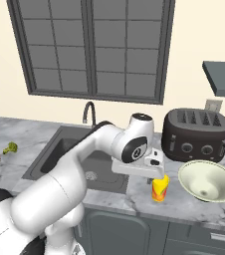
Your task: Remove the garlic and broccoli from the sink. Then move the bowl and cup from the counter to the sink for washing.
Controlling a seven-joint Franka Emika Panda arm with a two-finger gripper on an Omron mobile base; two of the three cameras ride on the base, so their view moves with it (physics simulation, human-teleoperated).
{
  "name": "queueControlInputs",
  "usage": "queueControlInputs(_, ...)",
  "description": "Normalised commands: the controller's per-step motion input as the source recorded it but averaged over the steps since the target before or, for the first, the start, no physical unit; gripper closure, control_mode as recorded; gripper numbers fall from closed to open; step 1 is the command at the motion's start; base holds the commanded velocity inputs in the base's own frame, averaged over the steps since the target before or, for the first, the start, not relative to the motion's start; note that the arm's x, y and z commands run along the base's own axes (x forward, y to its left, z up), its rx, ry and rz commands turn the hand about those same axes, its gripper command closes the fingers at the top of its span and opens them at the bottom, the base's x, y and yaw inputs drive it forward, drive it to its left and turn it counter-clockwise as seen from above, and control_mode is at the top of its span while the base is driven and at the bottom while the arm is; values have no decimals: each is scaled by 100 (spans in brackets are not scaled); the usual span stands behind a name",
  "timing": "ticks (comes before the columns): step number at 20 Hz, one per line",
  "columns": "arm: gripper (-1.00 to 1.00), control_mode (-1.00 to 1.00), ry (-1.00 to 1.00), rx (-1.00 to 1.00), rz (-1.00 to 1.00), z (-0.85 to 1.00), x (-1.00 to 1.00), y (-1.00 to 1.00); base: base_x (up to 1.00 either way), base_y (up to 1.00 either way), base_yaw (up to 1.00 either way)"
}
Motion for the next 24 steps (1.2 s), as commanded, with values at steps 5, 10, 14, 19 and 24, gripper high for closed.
queueControlInputs(5,-100,-100,0,0,0,-5,5,-1,0,0,0)
queueControlInputs(10,-100,-100,0,0,-2,-7,2,0,0,0,0)
queueControlInputs(14,-100,-100,0,0,-4,-9,3,0,0,0,0)
queueControlInputs(19,-100,-100,0,0,-2,-5,3,0,0,0,0)
queueControlInputs(24,-100,-100,0,0,-1,-1,2,-2,0,0,0)
